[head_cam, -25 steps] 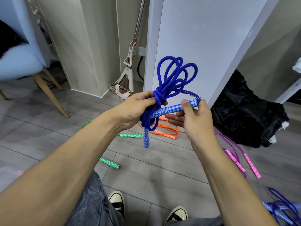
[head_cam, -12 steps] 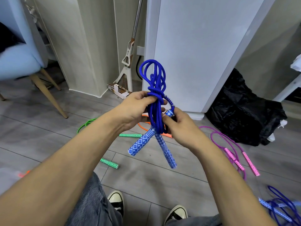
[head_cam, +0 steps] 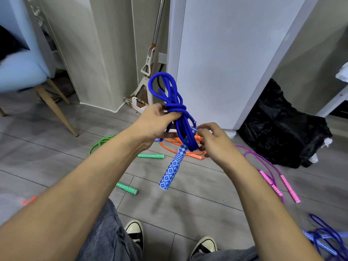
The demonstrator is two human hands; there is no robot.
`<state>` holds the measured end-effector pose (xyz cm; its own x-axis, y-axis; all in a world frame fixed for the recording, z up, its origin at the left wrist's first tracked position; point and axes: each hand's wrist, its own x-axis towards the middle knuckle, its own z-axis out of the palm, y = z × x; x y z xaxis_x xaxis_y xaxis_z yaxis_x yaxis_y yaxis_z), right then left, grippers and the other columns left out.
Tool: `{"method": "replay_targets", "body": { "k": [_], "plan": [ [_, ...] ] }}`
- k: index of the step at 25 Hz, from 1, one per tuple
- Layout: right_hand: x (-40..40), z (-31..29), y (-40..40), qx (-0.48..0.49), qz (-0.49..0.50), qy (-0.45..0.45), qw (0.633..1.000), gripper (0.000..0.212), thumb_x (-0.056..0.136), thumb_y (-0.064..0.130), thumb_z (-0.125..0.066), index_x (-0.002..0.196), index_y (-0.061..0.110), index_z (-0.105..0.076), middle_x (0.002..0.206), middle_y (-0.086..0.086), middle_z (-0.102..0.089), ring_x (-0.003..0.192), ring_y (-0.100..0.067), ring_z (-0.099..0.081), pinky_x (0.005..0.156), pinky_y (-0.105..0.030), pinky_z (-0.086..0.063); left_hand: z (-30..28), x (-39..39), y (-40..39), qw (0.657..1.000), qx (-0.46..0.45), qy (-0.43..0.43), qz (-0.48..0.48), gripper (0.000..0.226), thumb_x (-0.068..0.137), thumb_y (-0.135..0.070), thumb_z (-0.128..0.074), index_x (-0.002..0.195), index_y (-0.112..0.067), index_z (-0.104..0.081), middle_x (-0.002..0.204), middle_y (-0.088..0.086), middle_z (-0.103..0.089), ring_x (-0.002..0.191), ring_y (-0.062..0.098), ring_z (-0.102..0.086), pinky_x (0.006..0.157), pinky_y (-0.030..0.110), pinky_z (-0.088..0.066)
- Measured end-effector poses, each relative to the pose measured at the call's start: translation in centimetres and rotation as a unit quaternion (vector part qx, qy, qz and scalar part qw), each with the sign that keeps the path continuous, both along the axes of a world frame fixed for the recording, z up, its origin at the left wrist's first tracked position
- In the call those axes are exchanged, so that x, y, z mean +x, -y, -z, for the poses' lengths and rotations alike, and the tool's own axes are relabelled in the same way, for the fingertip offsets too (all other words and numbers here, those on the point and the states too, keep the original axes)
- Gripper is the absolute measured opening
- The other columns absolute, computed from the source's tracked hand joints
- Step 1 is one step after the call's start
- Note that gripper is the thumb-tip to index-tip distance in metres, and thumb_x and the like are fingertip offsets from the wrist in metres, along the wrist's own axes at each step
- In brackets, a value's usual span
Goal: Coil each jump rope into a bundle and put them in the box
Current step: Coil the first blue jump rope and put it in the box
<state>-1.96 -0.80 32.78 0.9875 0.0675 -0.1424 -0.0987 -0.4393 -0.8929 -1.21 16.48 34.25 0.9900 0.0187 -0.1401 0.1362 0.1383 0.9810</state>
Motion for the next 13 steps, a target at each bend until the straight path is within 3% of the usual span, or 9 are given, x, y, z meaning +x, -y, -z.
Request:
{"method": "replay_targets", "body": {
  "k": [2, 5, 7, 9, 11, 13],
  "plan": [
    [0.0, -0.1, 0.2, 0.024, 0.026, -0.033, 0.999, 0.024, 0.088, 0.035, -0.051, 0.108, 0.023, -0.056, 0.095, 0.001, -0.069, 0.094, -0.02, -0.066, 0.081, -0.039, -0.052, 0.1, 0.4, -0.2, 0.998, -0.038, 0.004, -0.046, 0.019, 0.097, -0.01, -0.059, 0.116, -0.005, -0.06, 0.103, 0.016, -0.073, 0.084, 0.026, -0.074, 0.07, 0.041, -0.062],
    [-0.7, 0.0, 0.0, 0.026, -0.046, -0.106, 0.993, 0.019, 0.085, 0.04, -0.067, 0.096, 0.027, -0.06, 0.098, 0.003, -0.074, 0.104, -0.017, -0.068, 0.095, -0.044, -0.051, 0.1, 0.6, -0.3, 0.993, -0.09, 0.003, -0.073, 0.011, 0.099, -0.012, -0.056, 0.106, -0.009, -0.062, 0.092, 0.01, -0.072, 0.083, 0.026, -0.073, 0.074, 0.042, -0.062],
    [-1.1, 0.4, -0.9, 0.02, -0.071, -0.088, 0.993, 0.017, 0.089, 0.042, -0.067, 0.088, 0.025, -0.064, 0.099, -0.001, -0.075, 0.101, -0.018, -0.069, 0.096, -0.043, -0.053, 0.0, 0.5, -0.2, 0.991, -0.122, -0.005, -0.062, 0.011, 0.1, -0.012, -0.055, 0.105, -0.008, -0.063, 0.091, 0.01, -0.071, 0.084, 0.026, -0.072, 0.074, 0.042, -0.061],
    [-1.1, 0.8, -1.3, 0.032, -0.058, -0.042, 0.997, 0.017, 0.098, 0.033, -0.06, 0.087, 0.02, -0.067, 0.092, -0.004, -0.076, 0.095, -0.019, -0.072, 0.09, -0.04, -0.055, 0.2, 0.7, -0.1, 0.989, -0.132, -0.019, -0.062, 0.014, 0.1, -0.015, -0.055, 0.109, -0.007, -0.063, 0.095, 0.011, -0.071, 0.085, 0.026, -0.072, 0.075, 0.042, -0.06],
    [-1.0, 0.9, -0.8, -0.031, -0.089, -0.02, 0.995, 0.019, 0.101, 0.029, -0.054, 0.095, 0.017, -0.067, 0.089, -0.002, -0.077, 0.091, -0.016, -0.072, 0.084, -0.033, -0.054, 0.6, 1.1, -0.6, 0.994, -0.034, -0.017, -0.105, 0.016, 0.099, -0.022, -0.056, 0.11, -0.012, -0.063, 0.097, 0.006, -0.07, 0.086, 0.02, -0.068, 0.073, 0.031, -0.056],
    [-1.1, 0.9, 0.0, -0.143, -0.154, -0.024, 0.977, 0.017, 0.102, 0.032, -0.052, 0.101, 0.021, -0.065, 0.09, 0.005, -0.076, 0.091, -0.012, -0.071, 0.082, -0.029, -0.05, 1.1, 1.7, -1.4, 0.987, 0.068, 0.001, -0.147, 0.015, 0.098, -0.024, -0.058, 0.107, -0.013, -0.063, 0.092, 0.003, -0.067, 0.082, 0.015, -0.063, 0.062, 0.013, -0.048]
  ]
}}
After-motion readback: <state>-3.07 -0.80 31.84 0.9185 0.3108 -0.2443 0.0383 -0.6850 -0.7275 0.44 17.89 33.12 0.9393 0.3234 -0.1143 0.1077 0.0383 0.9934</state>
